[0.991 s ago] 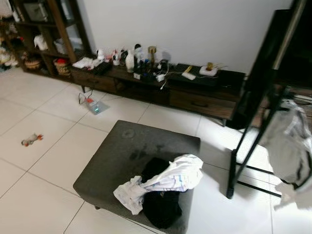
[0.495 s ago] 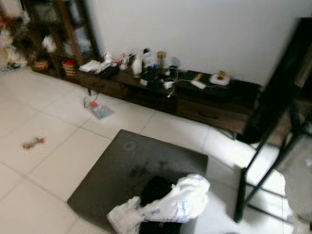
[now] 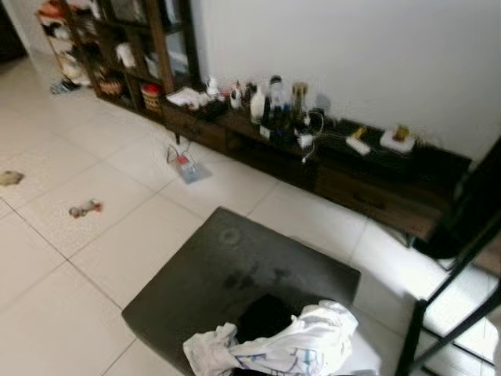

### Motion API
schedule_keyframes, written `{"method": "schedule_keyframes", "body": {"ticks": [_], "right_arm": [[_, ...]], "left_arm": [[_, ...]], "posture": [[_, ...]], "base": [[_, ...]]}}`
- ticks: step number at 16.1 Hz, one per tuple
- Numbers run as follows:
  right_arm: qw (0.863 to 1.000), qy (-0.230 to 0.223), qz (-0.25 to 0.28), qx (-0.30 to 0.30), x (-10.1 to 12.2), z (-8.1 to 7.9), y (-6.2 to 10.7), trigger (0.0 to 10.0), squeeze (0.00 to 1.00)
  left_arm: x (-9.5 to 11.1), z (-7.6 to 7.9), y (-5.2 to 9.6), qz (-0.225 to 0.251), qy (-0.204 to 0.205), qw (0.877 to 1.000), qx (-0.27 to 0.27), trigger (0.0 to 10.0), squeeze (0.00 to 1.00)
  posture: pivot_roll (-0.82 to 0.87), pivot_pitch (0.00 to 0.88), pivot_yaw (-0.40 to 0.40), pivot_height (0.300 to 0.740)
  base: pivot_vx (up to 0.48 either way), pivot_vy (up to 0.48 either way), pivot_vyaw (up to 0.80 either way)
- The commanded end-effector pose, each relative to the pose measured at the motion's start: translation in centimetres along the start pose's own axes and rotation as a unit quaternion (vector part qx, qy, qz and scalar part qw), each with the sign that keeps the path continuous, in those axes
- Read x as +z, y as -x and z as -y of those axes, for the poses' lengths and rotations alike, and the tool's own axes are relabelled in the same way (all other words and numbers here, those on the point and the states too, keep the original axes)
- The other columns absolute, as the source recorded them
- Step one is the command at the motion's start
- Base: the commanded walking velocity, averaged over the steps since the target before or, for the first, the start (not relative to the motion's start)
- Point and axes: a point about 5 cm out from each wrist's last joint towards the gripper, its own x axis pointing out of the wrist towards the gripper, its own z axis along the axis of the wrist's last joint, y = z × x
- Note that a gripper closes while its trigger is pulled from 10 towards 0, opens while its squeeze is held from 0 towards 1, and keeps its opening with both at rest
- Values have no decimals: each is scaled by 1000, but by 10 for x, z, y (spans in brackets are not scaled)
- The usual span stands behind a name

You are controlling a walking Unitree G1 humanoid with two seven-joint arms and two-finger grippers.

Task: Hang hanger

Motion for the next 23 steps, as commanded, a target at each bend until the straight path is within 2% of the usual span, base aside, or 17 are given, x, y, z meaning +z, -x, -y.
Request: {"method": "schedule_keyframes", "body": {"ticks": [1, 4, 7, 11, 13, 15, 19, 20, 21, 22, 23], "right_arm": [[1000, -13, -10, -10, -9, 8, 2, 10000, 0], [1000, -17, -1, -8, -8, 7, 2, 10000, 0], [1000, 3, 8, -4, -6, 7, 2, 10000, 0], [1000, 10, 17, 2, -5, 5, 2, 10000, 0], [999, 28, 23, 17, -3, 4, 2, 10000, 0], [998, 51, 35, 26, 0, 4, 2, 10000, 0], [995, 48, 66, 48, 3, 2, 3, 10000, 0], [994, 41, 83, 49, 5, 2, 4, 10000, 0], [994, 25, 96, 48, 5, 2, 4, 10000, 0], [992, 6, 114, 50, 6, 2, 5, 10000, 0], [987, -13, 153, 48, 10, 4, 8, 10000, 0]], "left_arm": [[3, 2, -1, 3, -7, 1000, -4, 10000, 0], [3, 2, -1, 5, -20, 1000, -4, 10000, 0], [3, 1, 0, 4, -22, 1000, -3, 10000, 0], [2, 0, 0, 2, -22, 1000, -3, 10000, 0], [2, 0, 0, 5, -7, 1000, 5, 10000, 0], [2, -1, 0, 10, -12, 1000, 13, 10000, 0], [4, -7, 3, 63, 51, 993, 90, 10000, 0], [17, -11, 4, 103, 51, 987, 114, 10000, 0], [71, -18, 4, 186, 36, 973, 131, 10000, 0], [104, -27, 11, 245, 23, 958, 149, 10000, 0], [141, -40, 31, 349, -3, 920, 177, 10000, 0]], "posture": [[-20, 65, 13, 740], [-22, 67, 15, 740], [-21, 68, 17, 740], [-21, 67, 19, 740], [-21, 65, 18, 740], [-23, 66, 17, 740], [-22, 81, 6, 740], [-18, 82, 4, 740], [-15, 86, 1, 740], [-16, 88, -3, 740], [-15, 93, -14, 740]], "base": [[0, 0, 0], [0, -259, 0], [0, -472, 140], [0, -472, 786], [0, 0, 794], [0, 0, 784], [0, 0, 198], [0, 0, 0], [0, 0, 0], [0, 0, 0], [0, 0, 0]]}}
